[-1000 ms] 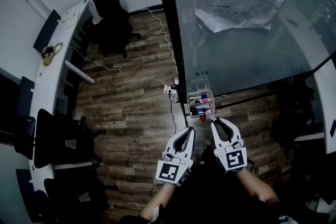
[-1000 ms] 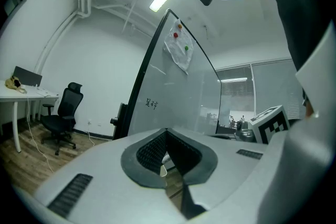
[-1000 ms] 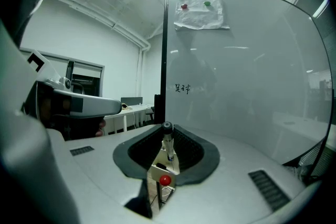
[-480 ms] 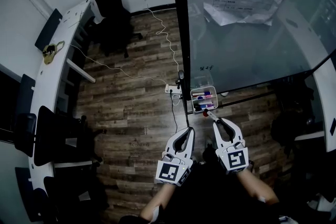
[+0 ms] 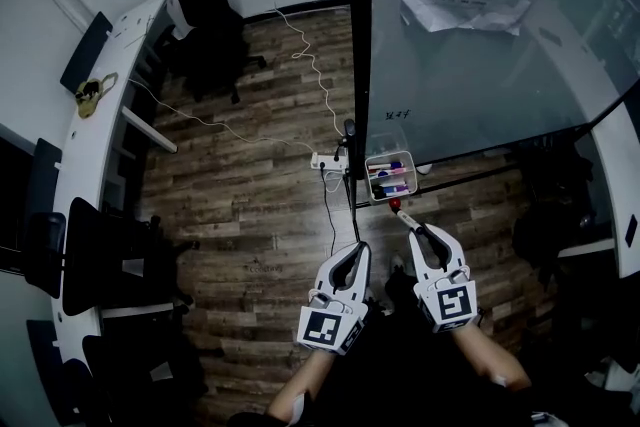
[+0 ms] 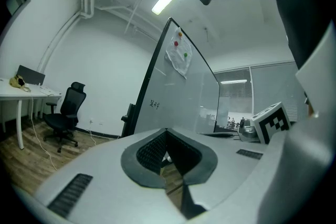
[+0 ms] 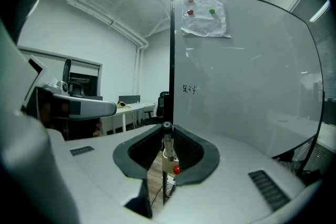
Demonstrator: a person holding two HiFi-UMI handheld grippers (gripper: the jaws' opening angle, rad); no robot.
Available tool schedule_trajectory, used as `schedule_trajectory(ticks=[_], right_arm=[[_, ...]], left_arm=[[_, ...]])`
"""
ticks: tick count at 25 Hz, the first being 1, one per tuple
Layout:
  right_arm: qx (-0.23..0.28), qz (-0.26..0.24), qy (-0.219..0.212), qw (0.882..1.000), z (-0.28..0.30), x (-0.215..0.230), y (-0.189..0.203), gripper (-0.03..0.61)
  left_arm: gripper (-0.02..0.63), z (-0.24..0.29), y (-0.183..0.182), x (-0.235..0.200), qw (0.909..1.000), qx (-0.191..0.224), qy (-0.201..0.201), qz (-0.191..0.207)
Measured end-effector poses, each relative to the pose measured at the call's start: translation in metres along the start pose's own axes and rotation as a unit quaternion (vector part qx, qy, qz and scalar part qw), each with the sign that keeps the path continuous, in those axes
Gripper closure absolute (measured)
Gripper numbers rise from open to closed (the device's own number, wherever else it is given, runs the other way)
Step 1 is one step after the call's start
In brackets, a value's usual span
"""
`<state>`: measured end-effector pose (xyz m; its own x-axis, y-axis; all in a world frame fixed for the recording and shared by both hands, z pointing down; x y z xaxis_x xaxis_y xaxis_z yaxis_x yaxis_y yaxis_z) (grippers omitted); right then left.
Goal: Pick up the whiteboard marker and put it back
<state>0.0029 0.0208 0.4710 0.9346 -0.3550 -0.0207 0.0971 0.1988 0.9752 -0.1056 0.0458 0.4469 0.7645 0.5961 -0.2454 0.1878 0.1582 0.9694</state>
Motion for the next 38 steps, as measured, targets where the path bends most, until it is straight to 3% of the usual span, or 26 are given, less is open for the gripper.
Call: schedule_trajectory(ticks=[9,12,21,38], right_arm=[[0.01,0.004,-0.004,1.0,-0.011,0.005,0.003,0.5],[-0.009,-0.002,-0.01,1.0,-0.011,0.009,0.008,0.5],[0.022,0.013,-0.028,0.999,-0.015,0.02,0.0,0.5],[0.033,0.017,-0.034,0.999,-0.017,0.034,-0.005,0.5]], left_arm=[[0.606,0.001,-0.001,0.01,0.9999,-0.008,-0.009,-0.008],[0.606,0.006,-0.001,0.01,0.9999,-0.005,-0.013,-0.003],[0.606,0.013,0.005,0.009,0.9993,-0.005,-0.037,0.008],[0.606,0.031,0.003,0.023,0.9993,-0.012,-0.029,0.022]])
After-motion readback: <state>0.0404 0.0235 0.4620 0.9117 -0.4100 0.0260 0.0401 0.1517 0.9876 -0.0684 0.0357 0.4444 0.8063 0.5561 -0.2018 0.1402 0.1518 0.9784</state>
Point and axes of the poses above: the fingertips, and each gripper's own axes: z forward along the fingers, x to its right, y out of its underside, the point moved 1 cm from there along -z, backward along the fingers, and after that the axes turned 9 degrees about y, right-handed, at the moved point
